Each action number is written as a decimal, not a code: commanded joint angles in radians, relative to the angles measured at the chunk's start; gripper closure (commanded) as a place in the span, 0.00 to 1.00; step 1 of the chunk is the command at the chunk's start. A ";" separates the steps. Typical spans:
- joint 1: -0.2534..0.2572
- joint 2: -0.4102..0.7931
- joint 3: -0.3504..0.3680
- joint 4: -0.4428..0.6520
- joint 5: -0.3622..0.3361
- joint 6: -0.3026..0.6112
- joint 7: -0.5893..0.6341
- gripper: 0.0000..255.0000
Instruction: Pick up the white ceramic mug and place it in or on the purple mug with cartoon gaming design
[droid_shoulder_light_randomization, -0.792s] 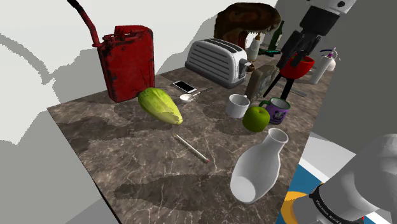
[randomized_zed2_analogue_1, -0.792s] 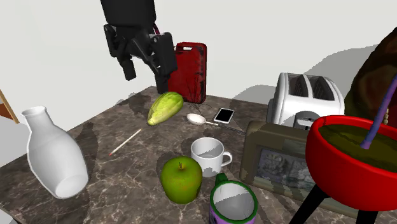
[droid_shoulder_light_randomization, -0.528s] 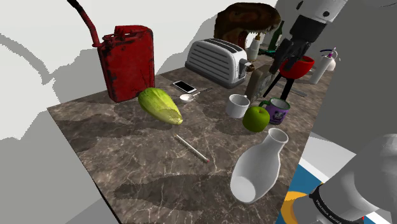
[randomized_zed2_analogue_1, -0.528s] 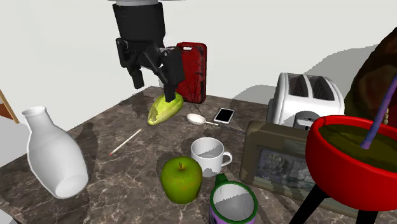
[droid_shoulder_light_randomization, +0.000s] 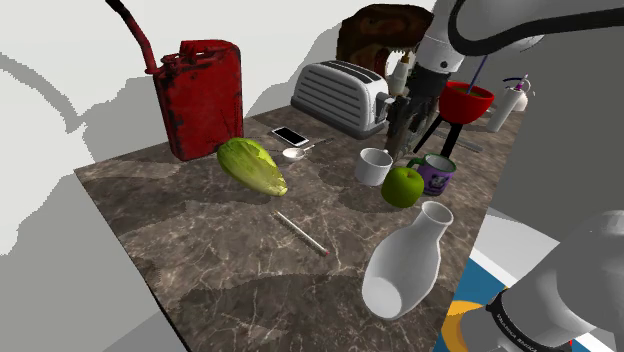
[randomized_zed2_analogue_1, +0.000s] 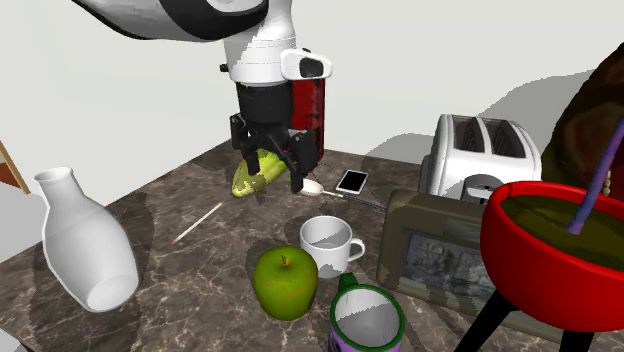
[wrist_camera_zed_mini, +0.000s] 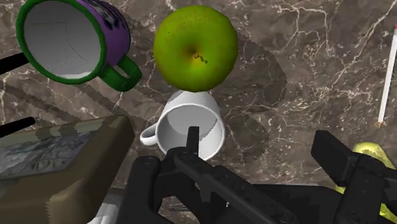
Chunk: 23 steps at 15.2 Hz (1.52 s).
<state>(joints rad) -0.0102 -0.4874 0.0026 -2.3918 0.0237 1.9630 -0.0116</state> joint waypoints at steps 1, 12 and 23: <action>-0.001 0.071 0.007 0.007 -0.010 0.051 0.005 0.00; -0.008 0.422 0.028 0.084 -0.080 0.258 0.043 0.00; -0.010 0.473 0.026 0.046 -0.087 0.348 0.047 0.00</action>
<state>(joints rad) -0.0207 -0.0142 0.0289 -2.3461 -0.0631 2.3109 0.0356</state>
